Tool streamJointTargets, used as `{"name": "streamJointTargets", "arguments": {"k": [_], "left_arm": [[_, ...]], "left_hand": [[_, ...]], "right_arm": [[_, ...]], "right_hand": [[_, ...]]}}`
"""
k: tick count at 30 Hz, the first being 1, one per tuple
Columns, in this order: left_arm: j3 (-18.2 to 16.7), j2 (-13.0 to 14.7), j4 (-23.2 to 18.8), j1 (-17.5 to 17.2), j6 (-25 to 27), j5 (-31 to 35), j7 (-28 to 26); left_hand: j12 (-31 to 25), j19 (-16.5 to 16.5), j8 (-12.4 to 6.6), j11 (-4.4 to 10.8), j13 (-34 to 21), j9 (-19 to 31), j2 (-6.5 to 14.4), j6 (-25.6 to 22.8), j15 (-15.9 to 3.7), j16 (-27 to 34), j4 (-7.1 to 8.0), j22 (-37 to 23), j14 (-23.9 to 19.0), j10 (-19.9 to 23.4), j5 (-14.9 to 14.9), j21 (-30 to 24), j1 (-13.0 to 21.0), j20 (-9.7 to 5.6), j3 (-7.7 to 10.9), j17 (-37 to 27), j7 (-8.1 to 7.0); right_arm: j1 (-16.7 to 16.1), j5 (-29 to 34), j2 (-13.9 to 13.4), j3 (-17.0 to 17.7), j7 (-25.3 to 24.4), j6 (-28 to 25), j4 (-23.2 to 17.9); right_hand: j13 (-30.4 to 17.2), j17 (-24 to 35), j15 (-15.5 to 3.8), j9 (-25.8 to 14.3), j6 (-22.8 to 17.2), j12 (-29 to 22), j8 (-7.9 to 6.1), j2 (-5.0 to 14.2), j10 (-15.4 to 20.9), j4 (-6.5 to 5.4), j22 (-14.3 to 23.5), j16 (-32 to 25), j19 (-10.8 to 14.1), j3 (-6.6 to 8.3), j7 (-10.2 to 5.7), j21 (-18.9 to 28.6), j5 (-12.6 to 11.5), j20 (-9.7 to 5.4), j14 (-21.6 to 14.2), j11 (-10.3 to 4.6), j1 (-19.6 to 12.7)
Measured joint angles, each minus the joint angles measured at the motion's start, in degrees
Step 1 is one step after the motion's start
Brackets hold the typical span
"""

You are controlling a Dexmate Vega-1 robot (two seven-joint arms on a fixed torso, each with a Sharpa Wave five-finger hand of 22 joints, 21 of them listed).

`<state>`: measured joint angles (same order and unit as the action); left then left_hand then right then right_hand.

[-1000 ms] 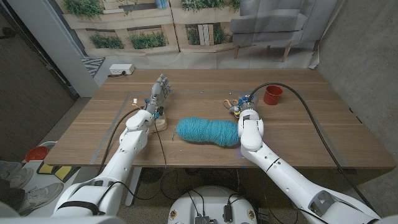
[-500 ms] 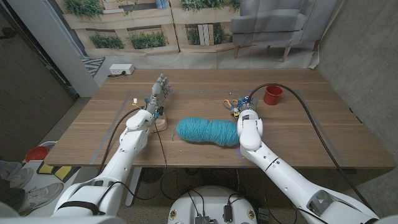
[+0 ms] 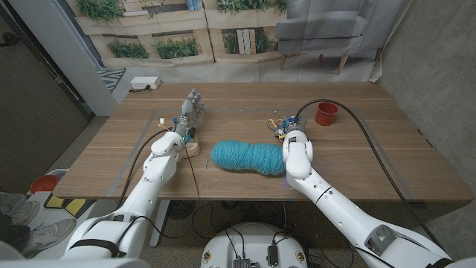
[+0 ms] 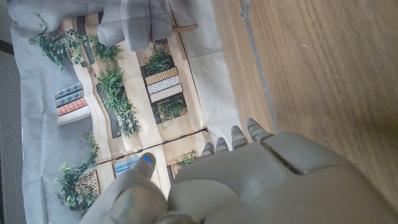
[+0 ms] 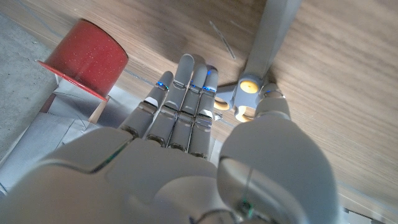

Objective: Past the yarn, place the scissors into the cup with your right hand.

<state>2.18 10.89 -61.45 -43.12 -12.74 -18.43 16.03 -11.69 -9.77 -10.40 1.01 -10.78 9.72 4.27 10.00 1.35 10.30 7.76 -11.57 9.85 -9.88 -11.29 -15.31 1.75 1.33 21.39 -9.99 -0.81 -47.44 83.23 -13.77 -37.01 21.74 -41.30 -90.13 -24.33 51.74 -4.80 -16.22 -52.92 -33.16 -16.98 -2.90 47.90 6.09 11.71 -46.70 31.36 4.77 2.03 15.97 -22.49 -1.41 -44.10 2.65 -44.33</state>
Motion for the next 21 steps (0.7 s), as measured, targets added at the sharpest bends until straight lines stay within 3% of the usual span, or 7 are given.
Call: {"name": "streamJointTargets", "arguments": {"k": [4,14,17,21], "left_arm": [[0.01,0.0,0.01,0.0,-0.02,0.03,-0.06],[0.02,0.05,-0.72,-0.36,-0.04,0.07,-0.26],[0.01,0.06,-1.13,-0.6,-0.04,0.07,-0.36],[-0.01,0.07,-1.46,-0.77,0.03,0.07,-0.44]], "left_hand": [[0.0,0.0,0.0,0.0,0.0,0.0,0.0,0.0,0.0,0.0,0.0,0.0,0.0,0.0,0.0,0.07,0.0,0.0,0.0,0.0,0.0],[0.0,0.0,0.0,0.0,0.0,0.0,0.0,0.0,0.0,0.0,-0.01,0.0,0.0,0.0,0.0,0.07,0.0,0.0,0.01,0.0,0.0],[0.0,0.0,0.0,0.0,0.0,0.0,0.0,0.0,0.0,0.0,0.15,0.0,0.0,0.0,0.0,0.07,0.0,0.0,-0.15,0.0,0.0],[0.0,0.0,0.0,0.0,0.0,0.0,0.0,0.0,0.0,0.0,-0.09,0.0,0.0,0.0,0.0,0.07,0.0,0.0,-0.38,0.0,0.0]], "right_arm": [[0.07,-0.38,-0.09,0.0,-0.06,0.37,0.09],[-0.01,-1.42,-1.03,-0.09,-0.03,1.56,-0.35],[-0.14,-1.68,-1.45,-0.16,0.19,2.04,-0.7],[-0.27,-1.85,-1.83,-0.23,0.28,2.48,-1.03]], "right_hand": [[0.0,0.41,-0.03,0.04,-1.46,-0.44,0.01,1.1,0.43,0.32,0.0,0.0,0.04,0.31,-0.02,0.0,-0.77,-0.04,-0.83,-0.39,-1.09],[-0.28,1.47,-0.62,0.91,-3.5,-1.33,-0.02,4.91,2.3,1.49,0.01,0.23,0.52,3.08,-0.63,0.0,-1.9,-0.52,-1.82,-1.25,-4.93],[-0.37,1.85,-0.62,1.26,-4.2,-1.81,-0.09,5.4,3.3,2.21,0.01,0.32,0.78,3.8,-0.67,0.39,-1.9,-0.78,-2.44,-1.64,-6.47],[-0.92,2.84,-0.84,1.89,-4.94,-2.68,-0.19,5.53,4.32,3.66,0.01,0.33,1.34,5.91,-0.4,0.74,-2.11,-1.34,-3.51,-2.04,-10.44]]}}
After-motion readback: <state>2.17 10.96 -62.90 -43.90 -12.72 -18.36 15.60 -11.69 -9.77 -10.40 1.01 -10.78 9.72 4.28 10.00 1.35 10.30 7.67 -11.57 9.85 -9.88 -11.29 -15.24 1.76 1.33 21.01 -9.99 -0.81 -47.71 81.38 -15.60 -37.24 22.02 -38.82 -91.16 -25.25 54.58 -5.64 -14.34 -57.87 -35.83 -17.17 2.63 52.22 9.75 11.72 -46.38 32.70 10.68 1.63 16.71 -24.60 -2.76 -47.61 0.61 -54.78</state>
